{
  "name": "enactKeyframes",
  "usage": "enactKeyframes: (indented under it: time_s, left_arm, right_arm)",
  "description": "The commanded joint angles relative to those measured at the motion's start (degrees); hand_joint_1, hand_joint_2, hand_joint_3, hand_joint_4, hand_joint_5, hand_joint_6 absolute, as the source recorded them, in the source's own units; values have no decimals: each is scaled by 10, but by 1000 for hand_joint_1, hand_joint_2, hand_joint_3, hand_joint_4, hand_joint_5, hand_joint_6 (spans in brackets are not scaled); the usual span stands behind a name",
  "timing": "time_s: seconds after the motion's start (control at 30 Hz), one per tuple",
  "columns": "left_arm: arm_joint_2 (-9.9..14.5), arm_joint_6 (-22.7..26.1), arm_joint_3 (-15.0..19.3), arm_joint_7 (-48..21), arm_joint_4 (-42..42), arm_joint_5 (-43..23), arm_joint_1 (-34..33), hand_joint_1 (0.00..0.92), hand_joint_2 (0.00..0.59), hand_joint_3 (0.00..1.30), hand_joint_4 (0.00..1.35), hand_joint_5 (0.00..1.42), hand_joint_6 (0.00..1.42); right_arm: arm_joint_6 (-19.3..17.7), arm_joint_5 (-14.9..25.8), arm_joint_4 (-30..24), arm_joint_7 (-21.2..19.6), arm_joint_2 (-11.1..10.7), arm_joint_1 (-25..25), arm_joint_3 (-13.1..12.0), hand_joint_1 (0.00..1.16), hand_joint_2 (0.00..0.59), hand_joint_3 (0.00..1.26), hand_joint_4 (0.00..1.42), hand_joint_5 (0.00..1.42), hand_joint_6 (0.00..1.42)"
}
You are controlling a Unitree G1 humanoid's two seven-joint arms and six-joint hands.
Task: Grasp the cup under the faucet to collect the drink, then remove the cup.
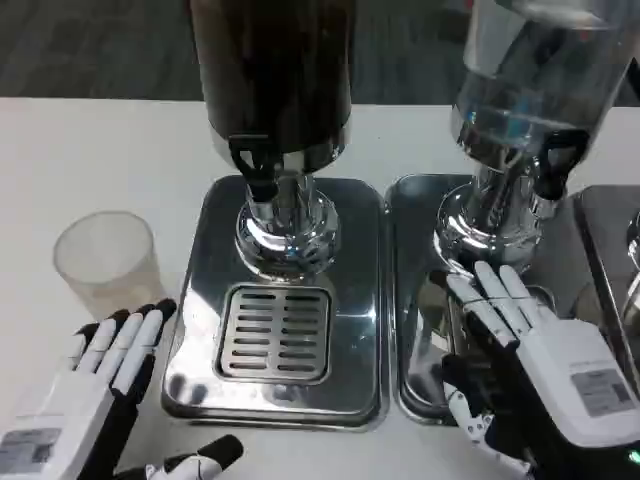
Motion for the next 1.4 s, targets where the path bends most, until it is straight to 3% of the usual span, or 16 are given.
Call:
enactKeyframes:
  time_s: [0.03,0.27,0.5,0.7,0.9,1.1,1.4]
  left_arm:
    - [2,4,-3,3,-3,-1,3,0,106,0,0,0,0]
    - [-2,5,-4,5,-4,-2,6,0,106,0,0,0,0]
    - [-5,-48,8,66,7,-26,14,0,97,0,0,0,0]
    - [10,-81,35,78,28,-53,16,0,91,0,0,0,0]
    - [17,-99,53,72,41,-71,7,0,80,0,0,0,0]
    - [5,-128,90,89,50,-112,-4,0,74,0,0,0,3]
    - [24,-122,121,30,115,-202,-64,0,48,0,0,0,44]
  right_arm:
    - [-6,4,2,-3,-4,0,-5,602,568,114,2,0,177]
    - [-8,9,3,-2,-5,-1,-9,602,568,114,2,0,177]
    - [-7,10,2,0,-1,0,-8,602,568,116,2,0,179]
    - [10,-7,-9,3,20,-1,8,603,568,123,2,0,181]
    - [17,-13,-15,3,25,6,11,603,568,126,2,0,181]
    - [19,-15,-18,4,28,6,13,604,568,127,2,0,189]
    - [22,-16,-21,6,30,5,13,600,563,134,2,0,195]
